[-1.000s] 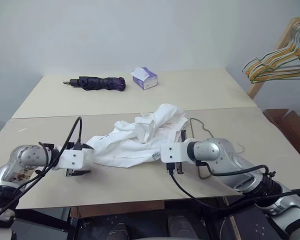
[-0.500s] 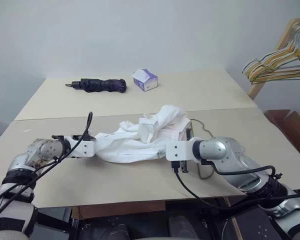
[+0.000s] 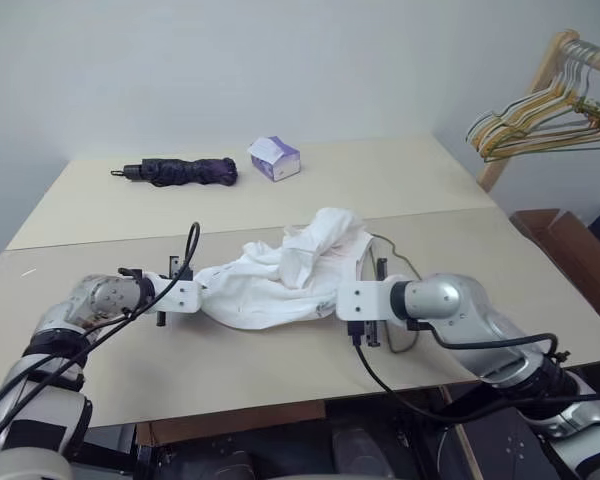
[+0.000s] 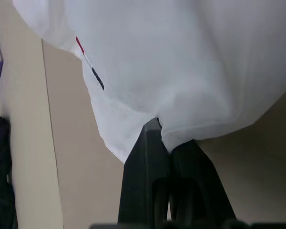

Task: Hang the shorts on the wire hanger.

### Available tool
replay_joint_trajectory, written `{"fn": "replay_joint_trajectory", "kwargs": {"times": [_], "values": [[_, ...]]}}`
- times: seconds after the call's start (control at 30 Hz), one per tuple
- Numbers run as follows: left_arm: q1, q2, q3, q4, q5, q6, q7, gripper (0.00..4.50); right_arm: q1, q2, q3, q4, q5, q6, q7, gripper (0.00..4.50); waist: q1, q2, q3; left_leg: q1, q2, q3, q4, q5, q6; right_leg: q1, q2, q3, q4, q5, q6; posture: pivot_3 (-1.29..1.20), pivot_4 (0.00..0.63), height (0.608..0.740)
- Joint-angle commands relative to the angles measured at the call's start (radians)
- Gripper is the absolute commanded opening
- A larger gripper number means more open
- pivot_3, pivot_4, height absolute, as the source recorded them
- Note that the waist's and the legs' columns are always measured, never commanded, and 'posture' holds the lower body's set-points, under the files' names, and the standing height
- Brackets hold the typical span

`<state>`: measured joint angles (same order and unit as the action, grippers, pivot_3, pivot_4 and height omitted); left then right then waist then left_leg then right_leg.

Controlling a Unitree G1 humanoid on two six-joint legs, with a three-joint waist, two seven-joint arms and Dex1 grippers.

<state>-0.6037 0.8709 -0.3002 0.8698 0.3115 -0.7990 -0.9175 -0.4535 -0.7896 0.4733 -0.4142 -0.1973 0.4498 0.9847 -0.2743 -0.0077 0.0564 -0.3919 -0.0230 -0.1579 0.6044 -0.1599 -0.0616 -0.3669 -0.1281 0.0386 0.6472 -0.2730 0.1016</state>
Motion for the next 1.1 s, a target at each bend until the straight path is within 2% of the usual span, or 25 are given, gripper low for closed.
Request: {"fn": "replay_joint_trajectory", "kwargs": {"times": [0.03,0.17,0.3,0.4,0.43,0.53,0.63,0.73,0.83,0.93,1.03,1.1], "values": [[0.072,0.109,0.032,-0.150,-0.203,0.031,-0.255,0.02,0.055,-0.073,-0.116,-0.021,0.096,-0.189,0.061,0.00,-0.009,0.000,0.000,0.000,0.000,0.000,0.000,0.000,0.000,0.000,0.000,0.000,0.000,0.000,0.000,-0.26,0.000,0.740],[0.345,0.275,0.085,-0.485,-0.490,0.241,-0.486,0.02,0.135,-0.191,-0.202,-0.011,0.211,-0.325,0.189,0.00,-0.020,0.000,0.000,0.001,0.000,0.002,-0.003,0.000,0.000,-0.001,-0.001,0.001,0.000,-0.001,0.001,-0.24,0.000,0.740],[0.586,0.416,0.169,-0.731,-0.624,0.366,-0.549,0.02,0.154,-0.249,-0.236,0.005,0.297,-0.375,0.275,0.00,-0.016,0.000,0.001,0.002,0.002,0.003,-0.004,0.000,0.000,-0.002,0.000,0.003,0.002,-0.002,-0.002,-0.22,0.000,0.740],[0.671,0.435,0.226,-0.852,-0.670,0.466,-0.510,0.02,0.131,-0.238,-0.230,-0.002,0.361,-0.358,0.316,0.00,-0.003,0.001,0.002,0.004,0.004,0.004,-0.005,-0.005,-0.008,0.000,0.000,0.002,0.003,-0.002,-0.005,-0.20,0.000,0.740],[0.681,0.427,0.240,-0.884,-0.676,0.497,-0.494,0.02,0.114,-0.230,-0.224,0.001,0.380,-0.353,0.332,0.00,0.004,0.001,0.002,0.006,0.005,0.005,-0.005,-0.005,-0.008,0.002,-0.001,0.001,0.003,-0.005,-0.010,-0.19,0.000,0.740],[0.657,0.388,0.261,-0.929,-0.684,0.566,-0.463,0.02,0.043,-0.192,-0.210,0.044,0.391,-0.350,0.351,0.00,0.016,0.003,0.003,0.007,0.005,0.007,-0.005,-0.005,-0.008,0.004,-0.001,0.001,0.003,-0.006,-0.011,-0.18,0.000,0.740],[0.508,0.290,0.263,-0.875,-0.648,0.627,-0.377,0.02,-0.117,-0.112,-0.188,0.202,0.328,-0.382,0.324,0.00,0.024,0.003,0.004,0.007,0.004,0.007,-0.004,-0.003,-0.004,0.003,-0.001,0.001,0.002,-0.002,-0.004,-0.17,0.000,0.740],[0.231,0.110,0.245,-0.718,-0.437,0.776,-0.020,0.02,-0.349,0.017,-0.161,0.491,0.175,-0.480,0.178,0.00,0.039,0.004,0.004,0.007,0.003,0.007,-0.003,0.000,0.000,0.004,-0.001,0.001,0.002,-0.001,-0.002,-0.16,0.000,0.740],[-0.112,-0.011,0.241,-0.424,-0.258,0.873,0.306,0.02,-0.634,0.173,-0.120,0.883,-0.028,-0.548,-0.127,0.00,0.038,0.003,0.005,0.010,0.001,0.001,-0.002,0.002,0.001,0.009,0.001,-0.001,0.000,0.001,0.001,-0.15,0.000,0.740],[-0.445,-0.062,0.222,-0.065,-0.123,0.797,0.627,0.02,-0.881,0.295,-0.097,1.251,-0.161,-0.629,-0.472,0.00,0.027,0.002,0.005,0.004,-0.001,-0.004,-0.003,0.004,-0.002,0.002,0.001,-0.002,0.000,0.001,0.002,-0.14,0.000,0.740],[-0.703,-0.065,0.196,0.186,-0.022,0.662,0.924,0.02,-1.041,0.385,-0.137,1.477,-0.208,-0.758,-0.877,0.00,0.012,0.001,0.005,0.000,-0.003,-0.004,-0.012,0.006,-0.005,-0.005,-0.003,-0.001,-0.001,0.003,-0.001,-0.13,0.000,0.740],[-0.807,-0.055,0.181,0.270,0.022,0.572,1.048,0.02,-1.091,0.409,-0.171,1.545,-0.205,-0.854,-1.049,0.00,0.011,0.001,0.005,-0.002,-0.003,-0.003,-0.017,0.006,-0.007,-0.010,-0.004,0.001,-0.001,0.002,-0.001,-0.13,0.000,0.740]]}}
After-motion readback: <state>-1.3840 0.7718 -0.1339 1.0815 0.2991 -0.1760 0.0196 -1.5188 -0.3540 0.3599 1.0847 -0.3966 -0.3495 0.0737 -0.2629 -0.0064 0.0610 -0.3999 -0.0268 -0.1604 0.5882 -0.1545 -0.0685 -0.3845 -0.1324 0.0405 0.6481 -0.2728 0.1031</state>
